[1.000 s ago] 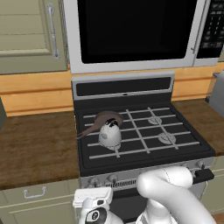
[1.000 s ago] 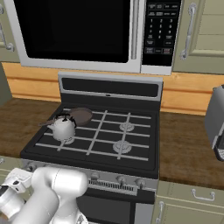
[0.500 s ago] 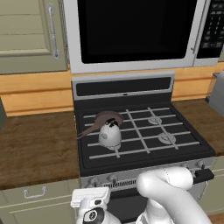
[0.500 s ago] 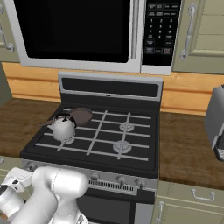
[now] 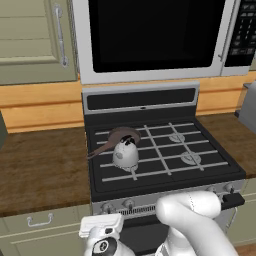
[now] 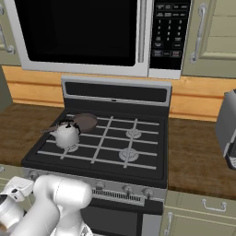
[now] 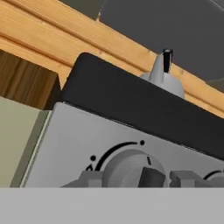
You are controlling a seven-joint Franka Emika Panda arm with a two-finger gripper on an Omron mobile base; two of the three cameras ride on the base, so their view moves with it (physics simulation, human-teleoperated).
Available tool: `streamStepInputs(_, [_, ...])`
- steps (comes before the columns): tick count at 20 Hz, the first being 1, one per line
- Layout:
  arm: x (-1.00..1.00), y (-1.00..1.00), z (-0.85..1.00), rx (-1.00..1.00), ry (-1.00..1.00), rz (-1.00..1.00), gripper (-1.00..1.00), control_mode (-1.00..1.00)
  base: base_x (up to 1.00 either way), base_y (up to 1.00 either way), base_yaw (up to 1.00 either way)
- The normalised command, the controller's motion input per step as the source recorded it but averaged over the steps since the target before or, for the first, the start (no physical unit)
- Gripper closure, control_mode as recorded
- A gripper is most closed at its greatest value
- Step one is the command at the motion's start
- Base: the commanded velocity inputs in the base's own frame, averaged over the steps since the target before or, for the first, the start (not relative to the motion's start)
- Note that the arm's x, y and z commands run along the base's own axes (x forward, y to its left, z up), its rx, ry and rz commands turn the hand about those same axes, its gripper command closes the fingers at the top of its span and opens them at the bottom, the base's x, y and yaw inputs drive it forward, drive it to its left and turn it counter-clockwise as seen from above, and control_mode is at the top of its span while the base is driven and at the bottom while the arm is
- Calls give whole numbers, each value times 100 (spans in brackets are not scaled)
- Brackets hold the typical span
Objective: Pick the kettle from the counter and place it on a stove burner. Then turn the burner on.
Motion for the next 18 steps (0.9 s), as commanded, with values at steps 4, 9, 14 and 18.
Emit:
streamStepInputs(4, [38, 48, -1, -30, 14, 0, 100, -100, 0, 0, 0])
streamStepInputs(9, [54, 48, 1, -29, 30, 2, 100, -100, 0, 0, 0])
streamStepInputs(14, [64, 48, 19, -27, 32, 4, 100, -100, 0, 0, 0])
streamStepInputs(18, [64, 50, 33, -30, 22, 12, 100, -100, 0, 0, 0])
